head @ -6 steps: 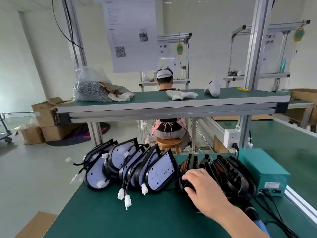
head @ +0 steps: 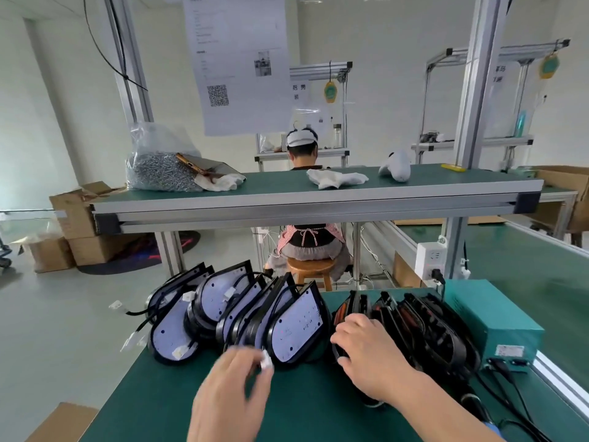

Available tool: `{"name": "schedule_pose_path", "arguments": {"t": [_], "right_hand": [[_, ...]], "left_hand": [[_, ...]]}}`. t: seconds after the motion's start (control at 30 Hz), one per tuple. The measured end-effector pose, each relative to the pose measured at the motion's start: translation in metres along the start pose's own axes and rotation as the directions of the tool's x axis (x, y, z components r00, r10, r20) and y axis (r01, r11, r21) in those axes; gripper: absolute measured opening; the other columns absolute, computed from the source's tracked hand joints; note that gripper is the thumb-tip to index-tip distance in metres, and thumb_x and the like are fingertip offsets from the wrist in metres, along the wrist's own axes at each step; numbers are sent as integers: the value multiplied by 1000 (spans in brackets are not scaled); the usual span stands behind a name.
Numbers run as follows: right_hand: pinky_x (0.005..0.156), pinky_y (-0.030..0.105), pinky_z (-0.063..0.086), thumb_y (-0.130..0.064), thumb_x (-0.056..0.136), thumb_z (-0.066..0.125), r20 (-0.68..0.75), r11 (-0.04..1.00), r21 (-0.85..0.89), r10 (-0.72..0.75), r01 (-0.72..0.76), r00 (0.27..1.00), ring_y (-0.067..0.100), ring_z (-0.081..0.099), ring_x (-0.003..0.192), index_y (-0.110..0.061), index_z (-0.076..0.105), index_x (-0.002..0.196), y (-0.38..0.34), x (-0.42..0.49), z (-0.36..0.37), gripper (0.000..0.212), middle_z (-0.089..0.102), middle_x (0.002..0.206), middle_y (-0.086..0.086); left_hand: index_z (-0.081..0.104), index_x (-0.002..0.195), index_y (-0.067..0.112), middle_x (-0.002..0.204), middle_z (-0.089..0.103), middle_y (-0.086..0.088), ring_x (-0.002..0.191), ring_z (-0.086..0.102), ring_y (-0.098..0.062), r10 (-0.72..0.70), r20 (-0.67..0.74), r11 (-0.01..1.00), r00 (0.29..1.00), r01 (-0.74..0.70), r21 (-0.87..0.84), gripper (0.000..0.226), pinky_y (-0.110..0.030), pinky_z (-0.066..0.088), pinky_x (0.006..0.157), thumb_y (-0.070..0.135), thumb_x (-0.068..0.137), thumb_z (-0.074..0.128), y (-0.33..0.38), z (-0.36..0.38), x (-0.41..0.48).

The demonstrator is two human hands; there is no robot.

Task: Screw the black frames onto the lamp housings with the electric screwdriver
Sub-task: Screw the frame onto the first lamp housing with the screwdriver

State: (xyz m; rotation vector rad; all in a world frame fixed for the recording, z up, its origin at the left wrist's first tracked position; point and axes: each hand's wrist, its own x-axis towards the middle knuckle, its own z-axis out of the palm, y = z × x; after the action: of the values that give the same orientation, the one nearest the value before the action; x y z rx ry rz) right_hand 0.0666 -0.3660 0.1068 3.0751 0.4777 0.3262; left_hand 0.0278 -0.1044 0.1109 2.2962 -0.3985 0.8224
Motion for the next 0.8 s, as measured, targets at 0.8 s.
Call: {"name": "schedule_pose_path", "arguments": {"t": [0.8], "right_hand": [[84,36,32,-13,100,45,25,988,-113,-99,101,995,28,39,111,-13,61,109,2,8,8,18,50,112,7]], "left_hand": [[21,152,0,97,56,-6,80,57,-18,-603,564,768,565,602,218,70,-29,43,60,18,94,56,10,137,125]]}}
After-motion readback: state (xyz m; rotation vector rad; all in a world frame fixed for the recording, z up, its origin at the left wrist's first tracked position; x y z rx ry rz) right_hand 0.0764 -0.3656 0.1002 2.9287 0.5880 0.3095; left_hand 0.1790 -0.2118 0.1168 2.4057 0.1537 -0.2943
